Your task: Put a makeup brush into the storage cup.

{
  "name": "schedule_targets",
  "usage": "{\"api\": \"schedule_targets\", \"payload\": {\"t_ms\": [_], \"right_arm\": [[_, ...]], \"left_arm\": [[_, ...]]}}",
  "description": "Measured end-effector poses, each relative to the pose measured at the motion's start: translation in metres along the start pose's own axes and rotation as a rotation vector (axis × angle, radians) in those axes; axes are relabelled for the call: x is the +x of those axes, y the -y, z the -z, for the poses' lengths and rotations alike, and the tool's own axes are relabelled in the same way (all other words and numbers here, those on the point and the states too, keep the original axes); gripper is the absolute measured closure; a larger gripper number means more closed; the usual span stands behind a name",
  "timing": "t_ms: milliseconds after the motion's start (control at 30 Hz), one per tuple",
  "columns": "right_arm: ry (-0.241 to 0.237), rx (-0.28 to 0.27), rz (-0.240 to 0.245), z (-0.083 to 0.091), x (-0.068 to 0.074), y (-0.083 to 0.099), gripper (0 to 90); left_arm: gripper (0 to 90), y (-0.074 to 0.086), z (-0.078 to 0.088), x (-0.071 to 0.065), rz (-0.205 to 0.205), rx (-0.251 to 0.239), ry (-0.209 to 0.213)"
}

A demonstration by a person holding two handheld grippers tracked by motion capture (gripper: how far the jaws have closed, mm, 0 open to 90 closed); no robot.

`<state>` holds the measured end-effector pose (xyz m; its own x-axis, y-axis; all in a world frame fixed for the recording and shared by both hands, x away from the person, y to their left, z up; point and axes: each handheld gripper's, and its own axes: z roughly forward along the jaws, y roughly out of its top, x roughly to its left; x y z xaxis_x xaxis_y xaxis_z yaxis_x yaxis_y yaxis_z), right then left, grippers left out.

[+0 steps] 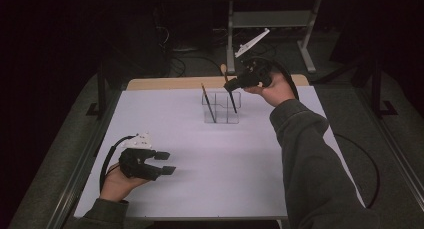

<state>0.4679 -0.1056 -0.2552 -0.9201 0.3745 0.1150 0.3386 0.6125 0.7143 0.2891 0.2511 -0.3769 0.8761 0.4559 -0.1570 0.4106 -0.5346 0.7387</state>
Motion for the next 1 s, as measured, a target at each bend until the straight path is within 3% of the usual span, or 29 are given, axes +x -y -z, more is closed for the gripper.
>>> {"api": "schedule_targets", "payload": {"t_ms": [1000], "right_arm": [[0.025, 0.004, -0.028, -0.009, -0.022, -0.029, 82.8]], "left_arm": [[36.5, 0.002, 0.002, 0.001, 0.014, -0.017, 0.008]]}}
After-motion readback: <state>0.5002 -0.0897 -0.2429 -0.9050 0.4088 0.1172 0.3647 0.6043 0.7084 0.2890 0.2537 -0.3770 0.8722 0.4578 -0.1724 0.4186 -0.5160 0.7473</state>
